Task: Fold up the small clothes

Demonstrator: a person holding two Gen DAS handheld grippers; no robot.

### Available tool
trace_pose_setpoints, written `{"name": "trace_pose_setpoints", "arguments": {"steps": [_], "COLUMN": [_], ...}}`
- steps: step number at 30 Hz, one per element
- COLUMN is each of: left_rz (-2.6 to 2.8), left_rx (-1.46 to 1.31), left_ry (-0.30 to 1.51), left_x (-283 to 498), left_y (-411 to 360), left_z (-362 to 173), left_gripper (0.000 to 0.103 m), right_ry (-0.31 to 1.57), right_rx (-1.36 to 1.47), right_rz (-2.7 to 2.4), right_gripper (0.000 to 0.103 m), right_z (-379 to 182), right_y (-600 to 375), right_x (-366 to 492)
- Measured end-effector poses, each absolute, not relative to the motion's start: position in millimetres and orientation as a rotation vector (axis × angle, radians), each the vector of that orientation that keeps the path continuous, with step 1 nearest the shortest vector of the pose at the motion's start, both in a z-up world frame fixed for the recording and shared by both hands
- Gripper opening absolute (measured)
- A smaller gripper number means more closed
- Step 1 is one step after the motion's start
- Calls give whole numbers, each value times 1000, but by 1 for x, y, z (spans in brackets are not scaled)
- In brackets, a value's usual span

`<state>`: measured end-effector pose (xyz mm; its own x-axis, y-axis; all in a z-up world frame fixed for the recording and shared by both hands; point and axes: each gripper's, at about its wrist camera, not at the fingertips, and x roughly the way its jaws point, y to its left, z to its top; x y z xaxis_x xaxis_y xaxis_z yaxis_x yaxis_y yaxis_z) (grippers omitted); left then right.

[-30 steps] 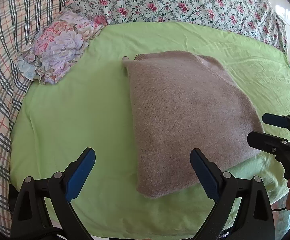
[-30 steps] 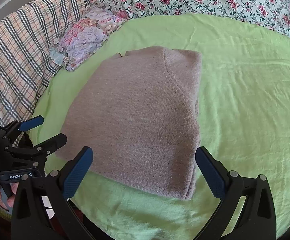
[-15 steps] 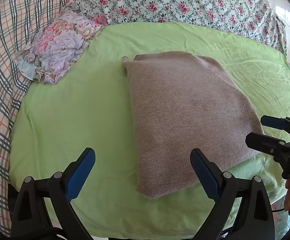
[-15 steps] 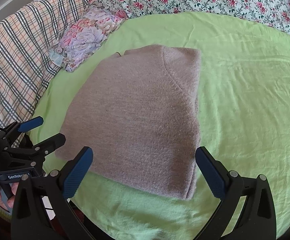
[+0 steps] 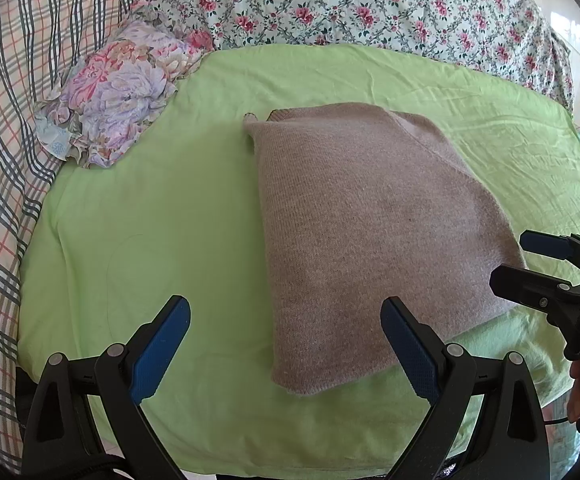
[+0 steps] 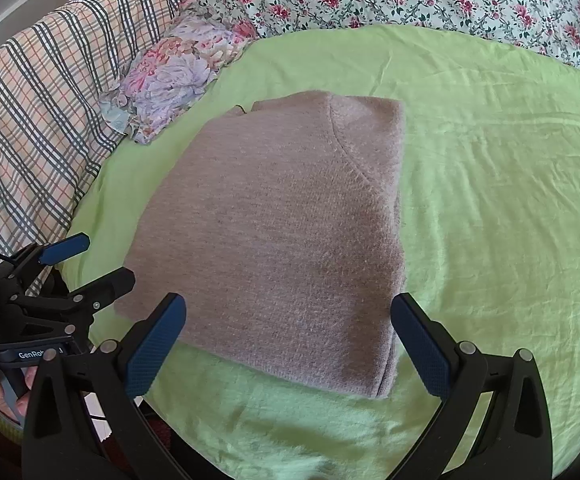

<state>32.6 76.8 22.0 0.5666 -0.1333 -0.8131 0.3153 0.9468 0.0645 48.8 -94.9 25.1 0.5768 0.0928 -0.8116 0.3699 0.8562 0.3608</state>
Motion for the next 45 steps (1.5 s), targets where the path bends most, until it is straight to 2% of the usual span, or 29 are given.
{"name": "trace_pose_setpoints", "arguments": {"steps": [45], "left_rz": [-283], "left_rx": [218], "left_ry": [927], "left_x": [34], "left_y": [74], "left_z": [26], "left_gripper": [97], "right_ry": [937], "right_rx": [541], "right_rz": [-168], "right_gripper": [102], "right_z": [31], "right_y": [-109], "right_x": [49]}}
